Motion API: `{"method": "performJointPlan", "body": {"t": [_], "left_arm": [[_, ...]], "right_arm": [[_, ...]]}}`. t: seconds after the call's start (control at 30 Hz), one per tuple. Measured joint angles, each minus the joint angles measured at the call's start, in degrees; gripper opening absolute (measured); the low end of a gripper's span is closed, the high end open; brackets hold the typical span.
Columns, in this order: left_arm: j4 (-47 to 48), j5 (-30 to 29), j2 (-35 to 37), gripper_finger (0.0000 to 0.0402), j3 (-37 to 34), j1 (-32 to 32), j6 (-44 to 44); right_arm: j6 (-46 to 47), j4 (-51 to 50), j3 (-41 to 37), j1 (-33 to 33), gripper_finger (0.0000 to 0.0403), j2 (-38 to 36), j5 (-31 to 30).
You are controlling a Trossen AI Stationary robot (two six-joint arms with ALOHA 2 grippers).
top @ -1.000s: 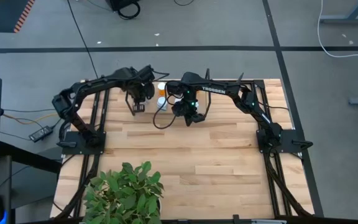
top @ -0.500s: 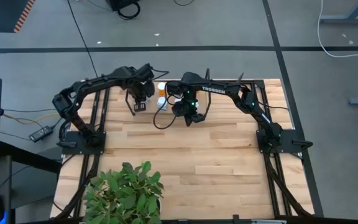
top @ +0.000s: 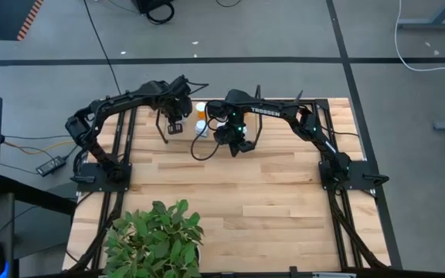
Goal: Pick and place medicine bottles onto shelf by color
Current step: Put the white pill bottle on the shelf, then put the orange pill bottle on the shelf
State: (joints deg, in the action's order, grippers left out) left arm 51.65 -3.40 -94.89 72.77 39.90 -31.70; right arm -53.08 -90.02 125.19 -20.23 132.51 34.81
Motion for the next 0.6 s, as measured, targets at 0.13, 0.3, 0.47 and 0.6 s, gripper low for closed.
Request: {"method": "performJointPlan", "body": {"t": [0.13,0.3,0.47,0.6], "left_arm": [[-2.35,-0.99,0.00,0.0002,0.00,0.69,0.91],[-4.81,-3.00,0.00,0.0006,0.00,0.83,2.20],[-3.10,-3.01,0.00,0.0003,0.00,0.80,2.59],[-1.15,-3.07,0.27,0.0008,0.00,0.19,3.28]], "right_arm": [[0.04,0.00,0.00,0.00,0.0022,0.00,0.01],[0.43,0.00,0.00,0.00,0.0023,0.00,0.02],[0.66,0.00,0.00,0.00,0.0023,0.00,0.02],[0.61,0.00,0.00,0.00,0.0023,0.00,0.02]]}}
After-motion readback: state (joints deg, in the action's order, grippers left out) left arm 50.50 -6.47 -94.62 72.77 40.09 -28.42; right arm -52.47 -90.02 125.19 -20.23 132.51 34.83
